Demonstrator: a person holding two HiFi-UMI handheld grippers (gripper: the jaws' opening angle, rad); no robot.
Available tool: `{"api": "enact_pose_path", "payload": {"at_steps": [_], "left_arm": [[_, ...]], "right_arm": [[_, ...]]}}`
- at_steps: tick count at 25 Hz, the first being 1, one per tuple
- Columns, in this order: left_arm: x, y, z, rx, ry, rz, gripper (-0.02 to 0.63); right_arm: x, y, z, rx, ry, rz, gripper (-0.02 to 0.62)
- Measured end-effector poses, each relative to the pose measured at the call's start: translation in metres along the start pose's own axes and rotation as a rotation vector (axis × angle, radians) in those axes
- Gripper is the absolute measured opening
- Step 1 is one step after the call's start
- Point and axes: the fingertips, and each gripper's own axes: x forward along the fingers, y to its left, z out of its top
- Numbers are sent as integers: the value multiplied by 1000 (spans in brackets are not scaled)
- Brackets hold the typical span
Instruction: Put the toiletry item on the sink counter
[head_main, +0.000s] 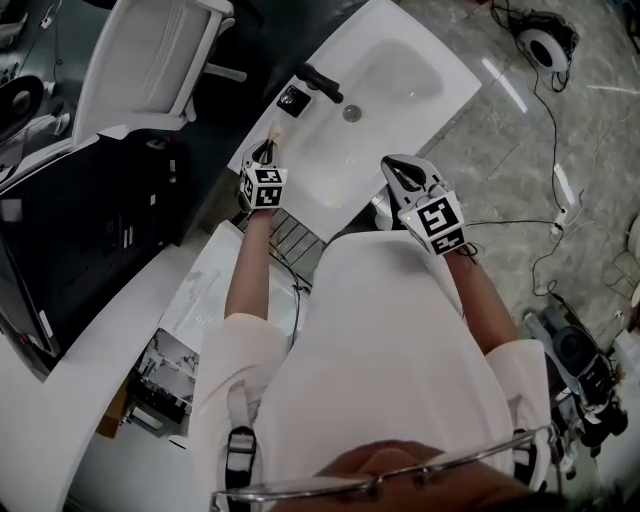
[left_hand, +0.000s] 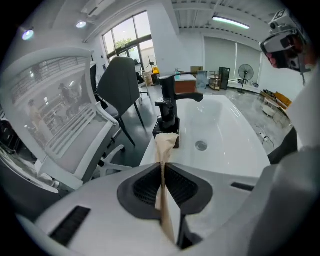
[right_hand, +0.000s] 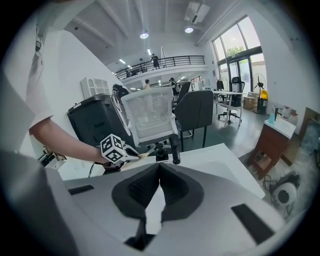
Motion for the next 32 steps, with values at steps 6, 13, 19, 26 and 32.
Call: {"api": "enact_pose_path", "payload": {"at_steps": [6,13,19,26,32], "left_arm": [[33,8,-14,54,81,-14,29],[55,3,-24,119,126,-59,29],[58,0,-30,80,144,-69,56],[48,2,-32,38,134,-59,92],[26,6,-24,18,93,-40,91]], "right_arm": [[0,6,-2,8,5,-3,6],[-1,3,-8,25,20,-18,6],[0,7,-7,21,26,-13,6],[0,5,-4,15,23,-14,6],[2,6,8,2,-8,-1,6]]}}
